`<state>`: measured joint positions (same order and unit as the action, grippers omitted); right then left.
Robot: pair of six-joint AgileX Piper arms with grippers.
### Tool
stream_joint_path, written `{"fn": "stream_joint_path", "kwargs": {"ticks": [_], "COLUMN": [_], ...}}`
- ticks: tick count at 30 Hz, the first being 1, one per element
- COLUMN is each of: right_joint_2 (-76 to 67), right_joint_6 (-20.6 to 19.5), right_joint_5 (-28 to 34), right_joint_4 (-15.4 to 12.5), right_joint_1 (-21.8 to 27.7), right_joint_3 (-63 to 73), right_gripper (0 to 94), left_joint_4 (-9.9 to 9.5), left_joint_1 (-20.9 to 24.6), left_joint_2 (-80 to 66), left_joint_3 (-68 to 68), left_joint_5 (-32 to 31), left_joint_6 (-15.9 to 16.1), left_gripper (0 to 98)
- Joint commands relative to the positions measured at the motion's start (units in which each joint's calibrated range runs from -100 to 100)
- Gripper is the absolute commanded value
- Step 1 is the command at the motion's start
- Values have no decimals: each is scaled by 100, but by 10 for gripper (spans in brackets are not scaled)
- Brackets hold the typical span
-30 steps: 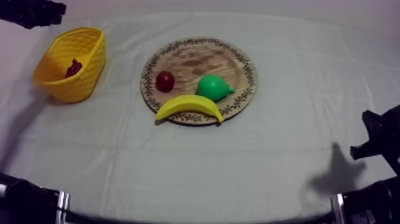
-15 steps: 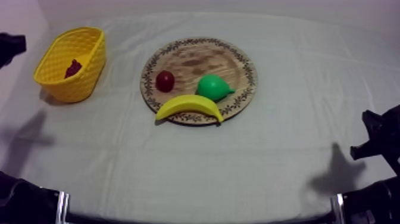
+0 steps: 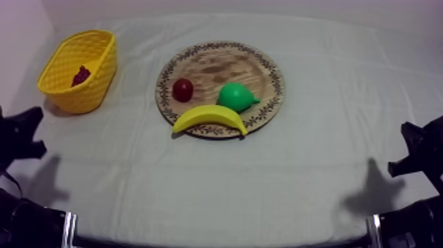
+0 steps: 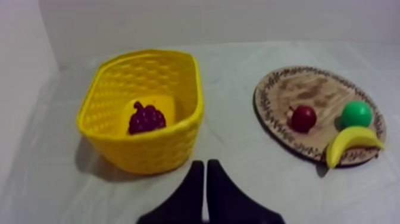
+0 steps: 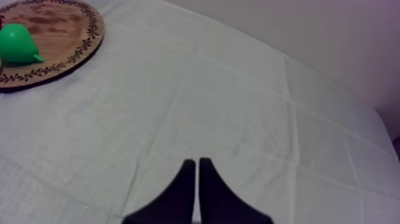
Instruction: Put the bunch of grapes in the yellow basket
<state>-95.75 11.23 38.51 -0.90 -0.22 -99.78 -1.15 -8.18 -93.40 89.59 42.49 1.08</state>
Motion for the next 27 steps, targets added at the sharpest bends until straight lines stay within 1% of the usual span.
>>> {"fn": "stream_joint_path", "kwargs": {"ticks": [1,5,7,10,27], "right_joint_2": [0,0,0,0,0], "right_joint_6": [0,0,-1,-2,-1], "right_joint_5": [3,3,3,3,3], "right_joint_4": [-1,-1,-1,-1,-1], "right_joint_1": [-1,-6,-7,-8,-8], "right_joint_3": [0,0,0,0,0], "right_gripper": [3,3,3,3,3], "left_joint_4": [-54,-130,-141,-148,-151], "left_joint_1": [-2,5,8,10,46], "left_joint_2": [-493,-620,-640,-653,-660], "left_joint_3": [472,574,604,638,662], "left_joint_5": [50,95,130,170,182], "left_joint_6": [-434,-532,-464,-439,-517], "left_gripper": [0,0,0,0,0]}}
